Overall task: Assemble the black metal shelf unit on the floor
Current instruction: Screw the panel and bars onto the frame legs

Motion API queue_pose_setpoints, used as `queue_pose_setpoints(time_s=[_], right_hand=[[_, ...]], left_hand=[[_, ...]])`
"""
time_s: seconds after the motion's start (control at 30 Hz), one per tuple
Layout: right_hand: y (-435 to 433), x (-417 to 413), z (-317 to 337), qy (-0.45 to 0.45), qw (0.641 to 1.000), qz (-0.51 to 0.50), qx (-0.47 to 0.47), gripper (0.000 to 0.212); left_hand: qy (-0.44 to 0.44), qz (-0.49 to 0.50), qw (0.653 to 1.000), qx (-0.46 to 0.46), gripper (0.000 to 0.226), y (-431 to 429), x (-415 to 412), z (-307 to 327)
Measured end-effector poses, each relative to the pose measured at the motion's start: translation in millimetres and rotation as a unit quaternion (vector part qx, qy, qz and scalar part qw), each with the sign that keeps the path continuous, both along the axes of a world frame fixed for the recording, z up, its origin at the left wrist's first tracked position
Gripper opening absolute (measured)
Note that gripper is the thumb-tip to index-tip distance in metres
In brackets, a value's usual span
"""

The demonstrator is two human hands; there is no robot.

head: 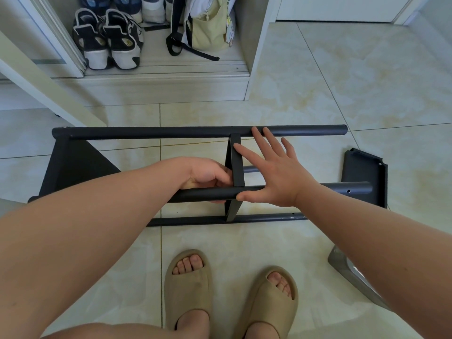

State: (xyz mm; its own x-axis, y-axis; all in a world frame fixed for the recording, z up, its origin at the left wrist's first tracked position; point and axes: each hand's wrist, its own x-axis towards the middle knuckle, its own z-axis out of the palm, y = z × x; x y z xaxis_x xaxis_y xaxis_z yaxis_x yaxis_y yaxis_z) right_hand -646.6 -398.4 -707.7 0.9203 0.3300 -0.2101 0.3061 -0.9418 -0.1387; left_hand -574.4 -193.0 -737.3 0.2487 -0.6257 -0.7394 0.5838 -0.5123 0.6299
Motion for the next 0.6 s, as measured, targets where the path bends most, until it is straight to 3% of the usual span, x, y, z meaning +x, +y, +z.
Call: queue_pose_setpoints(time_s=[0.1,0.17,0.27,0.33,0.47,0.53,0.6], right_hand=[[-0.4,0.9,-0.5,0.0,1.0,-0.001,-0.003,0.109],[0.1,-0.1,0.5,0.007,1.0,-0.002,-0.003,0.108],[1.3,-1.9,6.3,0.036,0.999,-0.014,0.015,0.108],[3.5,-2.9,13.3,0.08,0.995,-0.047,0.041,0.109],[-5.8,-17.5,23.6,0.209,0.964,-0.119,0.111,0.099],[-13.5,-29.4,26.8,0.221,0.972,-0.082,0.019,0.075],[-16.7,-34.7,30.2,0.196,0.978,-0.056,-0.055,0.036]], left_hand=[[-0.016,0.02,1.0,-0.002,0.019,-0.4,-2.0,3.3],[-0.105,0.035,0.993,0.05,0.02,-2.3,-4.6,6.7],[-0.304,-0.026,0.94,0.155,0.014,-3.7,-11.5,15.9],[-0.377,-0.1,0.9,0.192,0.017,3.4,-17.3,25.4],[-0.381,-0.18,0.871,0.254,0.045,31.2,-25.2,52.6],[-0.341,-0.218,0.874,0.271,0.057,38.5,-31.3,66.1],[-0.329,-0.249,0.867,0.281,0.056,38.8,-38.9,75.7]])
